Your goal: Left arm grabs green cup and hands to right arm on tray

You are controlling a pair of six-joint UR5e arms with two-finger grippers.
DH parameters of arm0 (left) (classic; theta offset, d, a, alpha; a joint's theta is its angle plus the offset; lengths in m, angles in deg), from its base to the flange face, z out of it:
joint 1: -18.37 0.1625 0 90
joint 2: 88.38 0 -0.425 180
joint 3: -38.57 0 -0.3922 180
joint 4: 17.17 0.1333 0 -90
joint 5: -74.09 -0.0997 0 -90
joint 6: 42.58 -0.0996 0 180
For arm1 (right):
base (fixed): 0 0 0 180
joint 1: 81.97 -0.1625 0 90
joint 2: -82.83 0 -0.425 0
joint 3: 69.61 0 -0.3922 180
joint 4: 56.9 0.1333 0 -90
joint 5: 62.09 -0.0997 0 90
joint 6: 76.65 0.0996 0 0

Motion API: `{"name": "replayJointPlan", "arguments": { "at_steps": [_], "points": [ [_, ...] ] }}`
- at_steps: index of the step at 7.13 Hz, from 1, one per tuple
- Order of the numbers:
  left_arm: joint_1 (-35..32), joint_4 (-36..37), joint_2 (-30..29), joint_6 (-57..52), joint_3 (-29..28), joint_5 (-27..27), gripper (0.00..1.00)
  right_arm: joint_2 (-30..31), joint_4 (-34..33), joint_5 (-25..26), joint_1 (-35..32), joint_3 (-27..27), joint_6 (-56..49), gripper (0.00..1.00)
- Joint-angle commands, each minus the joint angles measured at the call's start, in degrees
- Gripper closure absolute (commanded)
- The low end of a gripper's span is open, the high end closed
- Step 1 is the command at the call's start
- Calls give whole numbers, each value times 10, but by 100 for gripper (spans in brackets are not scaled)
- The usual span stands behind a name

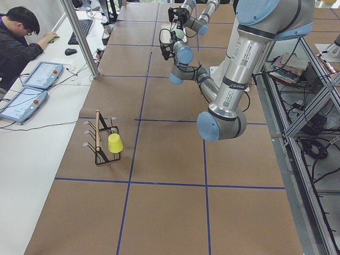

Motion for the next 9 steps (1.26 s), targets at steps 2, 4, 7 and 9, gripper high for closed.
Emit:
{"name": "replayJointPlan", "arguments": {
  "at_steps": [2,4,7,9],
  "points": [
    [0,0,0,0,0,0,61,-10,-20,5,1,0,1,13],
    [0,0,0,0,0,0,61,-10,-25,5,4,0,1,20],
    [0,0,0,0,1,0,61,-9,-30,5,9,0,1,43],
    [0,0,1,0,0,0,61,-9,-30,4,10,0,1,65]
  ]
}}
